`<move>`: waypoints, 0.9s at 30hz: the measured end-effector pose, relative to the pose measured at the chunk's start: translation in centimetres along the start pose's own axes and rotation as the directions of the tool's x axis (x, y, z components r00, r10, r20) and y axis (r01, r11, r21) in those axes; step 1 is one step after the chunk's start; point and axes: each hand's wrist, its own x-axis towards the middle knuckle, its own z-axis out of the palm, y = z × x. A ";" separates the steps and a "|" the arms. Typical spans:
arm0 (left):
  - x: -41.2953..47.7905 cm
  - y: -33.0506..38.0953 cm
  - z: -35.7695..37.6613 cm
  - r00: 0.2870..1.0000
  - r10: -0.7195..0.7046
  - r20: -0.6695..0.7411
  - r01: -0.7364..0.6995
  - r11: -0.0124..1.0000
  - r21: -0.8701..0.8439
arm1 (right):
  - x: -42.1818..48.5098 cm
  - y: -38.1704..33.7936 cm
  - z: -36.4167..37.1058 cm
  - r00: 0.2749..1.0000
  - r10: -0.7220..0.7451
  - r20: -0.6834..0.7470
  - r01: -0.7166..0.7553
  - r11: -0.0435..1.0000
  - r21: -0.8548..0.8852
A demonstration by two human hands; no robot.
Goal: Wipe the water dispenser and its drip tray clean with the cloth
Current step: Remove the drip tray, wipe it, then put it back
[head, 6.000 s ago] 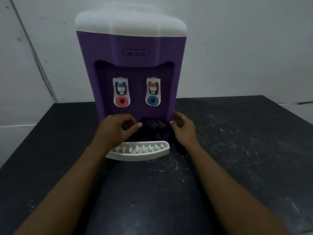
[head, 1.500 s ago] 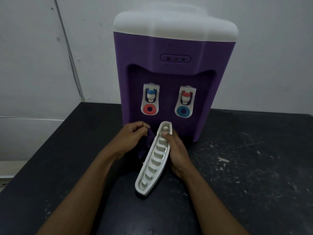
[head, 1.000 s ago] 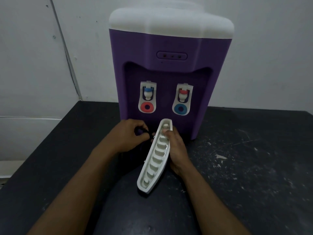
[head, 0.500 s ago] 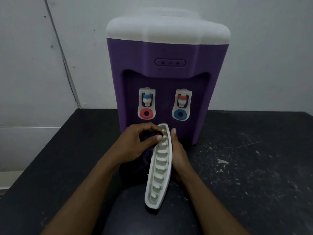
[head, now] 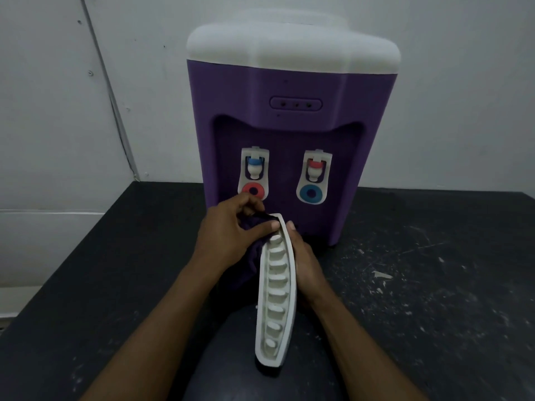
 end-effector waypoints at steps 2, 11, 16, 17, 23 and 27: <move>-0.4 0.3 0.0 0.997 0.064 -0.034 -0.059 0.989 0.138 | 0.0 0.0 0.1 1.000 0.002 0.000 -0.002 1.000 0.000; 0.0 0.9 -1.1 0.988 0.041 0.150 -0.057 0.993 0.105 | 0.1 0.3 -0.3 1.000 -0.013 0.003 0.012 0.996 0.088; 0.1 0.4 -1.6 0.976 -0.052 0.211 0.083 0.986 -0.141 | 0.1 0.2 -0.1 1.000 -0.012 0.012 0.011 0.999 0.051; 0.1 0.3 -1.4 0.977 -0.082 0.196 0.122 0.972 -0.202 | 0.0 0.2 0.0 1.000 -0.009 0.015 0.008 0.999 0.039; -0.4 0.6 0.5 0.996 0.024 -0.087 -0.033 0.995 -0.096 | -0.3 0.0 0.4 1.000 0.001 0.030 -0.001 1.000 -0.007; -1.2 0.7 1.4 0.957 0.161 -0.241 -0.132 0.982 0.133 | -0.3 0.0 0.5 1.000 0.005 0.014 -0.005 1.000 0.019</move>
